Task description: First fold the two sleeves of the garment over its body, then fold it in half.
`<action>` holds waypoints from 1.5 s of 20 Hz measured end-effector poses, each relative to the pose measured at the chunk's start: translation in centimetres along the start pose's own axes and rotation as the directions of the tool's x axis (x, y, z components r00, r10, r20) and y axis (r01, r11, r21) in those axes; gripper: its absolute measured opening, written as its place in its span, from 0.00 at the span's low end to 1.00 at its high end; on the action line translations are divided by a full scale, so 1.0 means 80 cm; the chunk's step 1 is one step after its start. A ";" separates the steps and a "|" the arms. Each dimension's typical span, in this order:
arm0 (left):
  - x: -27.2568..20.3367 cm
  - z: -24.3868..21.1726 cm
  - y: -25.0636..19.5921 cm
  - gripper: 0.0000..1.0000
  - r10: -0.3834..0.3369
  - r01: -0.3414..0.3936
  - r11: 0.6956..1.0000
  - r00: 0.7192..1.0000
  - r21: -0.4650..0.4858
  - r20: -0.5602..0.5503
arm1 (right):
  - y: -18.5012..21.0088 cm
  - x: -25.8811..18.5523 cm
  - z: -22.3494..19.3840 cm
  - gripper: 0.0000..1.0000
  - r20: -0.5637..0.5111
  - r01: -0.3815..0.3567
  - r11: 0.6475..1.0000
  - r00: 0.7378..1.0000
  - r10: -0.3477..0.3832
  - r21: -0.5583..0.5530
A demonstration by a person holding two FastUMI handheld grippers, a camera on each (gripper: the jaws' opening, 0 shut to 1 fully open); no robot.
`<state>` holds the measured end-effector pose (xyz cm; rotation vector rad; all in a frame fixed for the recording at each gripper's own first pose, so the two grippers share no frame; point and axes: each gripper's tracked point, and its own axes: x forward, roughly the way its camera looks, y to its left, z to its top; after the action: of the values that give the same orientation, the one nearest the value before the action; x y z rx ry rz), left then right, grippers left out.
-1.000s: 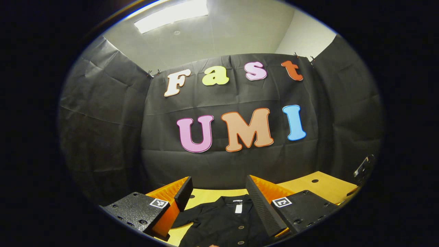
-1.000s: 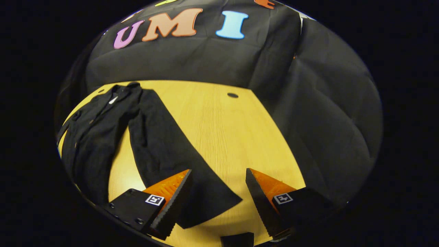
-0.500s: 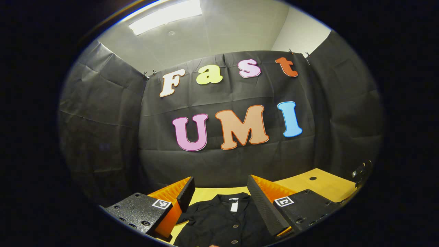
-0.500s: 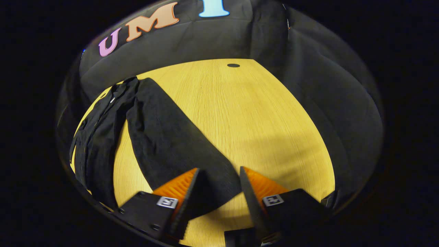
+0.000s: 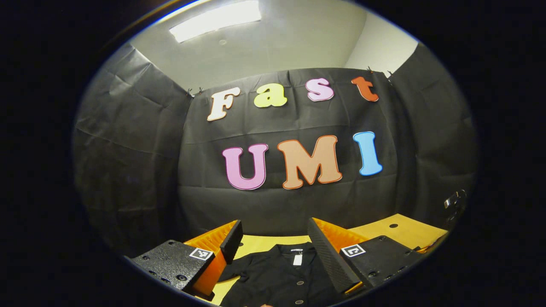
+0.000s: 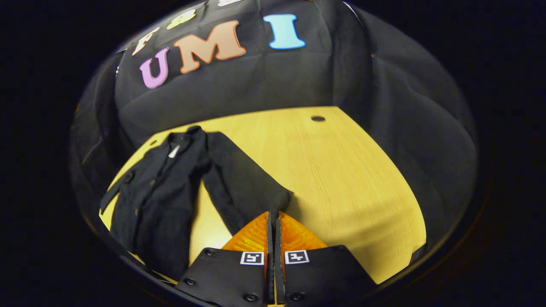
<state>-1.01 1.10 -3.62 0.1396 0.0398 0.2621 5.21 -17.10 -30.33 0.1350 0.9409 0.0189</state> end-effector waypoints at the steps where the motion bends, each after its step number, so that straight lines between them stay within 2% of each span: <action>1: 0.001 0.000 0.012 0.93 0.003 -0.003 1.000 1.000 -0.004 0.000 | 0.014 -0.004 0.012 0.04 0.014 -0.003 1.000 1.000 0.003 -0.019; 8: 0.006 -0.021 0.111 0.93 0.062 -0.062 0.998 0.998 -0.007 -0.022 | 0.159 -0.015 0.097 0.04 0.119 -0.115 0.993 0.986 0.118 -0.036; 9: 0.007 -0.023 0.125 0.99 0.073 -0.073 0.997 0.997 -0.007 -0.027 | 0.179 -0.016 0.105 0.03 0.132 -0.129 0.991 0.982 0.134 -0.045; 14: 0.010 -0.035 0.191 0.99 0.120 -0.120 0.993 0.992 0.007 -0.044 | 0.291 -0.009 0.148 0.03 0.179 -0.176 0.969 0.962 0.207 -0.176; 17: 0.010 -0.045 0.226 0.99 0.147 -0.147 0.989 0.987 0.006 -0.059 | 0.350 0.001 0.153 0.03 0.174 -0.210 0.952 0.952 0.251 -0.222; 18: 0.009 -0.049 0.238 0.87 0.156 -0.155 0.988 0.986 0.007 -0.064 | 0.367 0.005 0.152 0.03 0.166 -0.218 0.948 0.951 0.260 -0.234; 19: 0.008 -0.052 0.250 0.99 0.167 -0.166 0.986 0.984 0.010 -0.067 | 0.381 0.010 0.151 0.00 0.161 -0.225 0.944 0.950 0.268 -0.241; 20: 0.008 -0.056 0.263 0.99 0.178 -0.177 0.984 0.982 0.013 -0.071 | 0.394 0.015 0.152 0.03 0.156 -0.230 0.941 0.949 0.273 -0.246; 21: 0.006 -0.060 0.275 0.93 0.188 -0.188 0.982 0.979 0.014 -0.075 | 0.406 0.022 0.151 0.04 0.151 -0.236 0.939 0.949 0.278 -0.250; 30: 0.009 -0.109 0.364 0.93 0.255 -0.253 0.967 0.956 0.035 -0.144 | 0.498 0.085 0.153 0.03 0.105 -0.248 0.928 0.953 0.286 -0.279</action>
<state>-8.24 30.31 -8.13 0.1409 0.1716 0.5293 20.79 21.62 -23.79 0.0167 0.7618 0.3825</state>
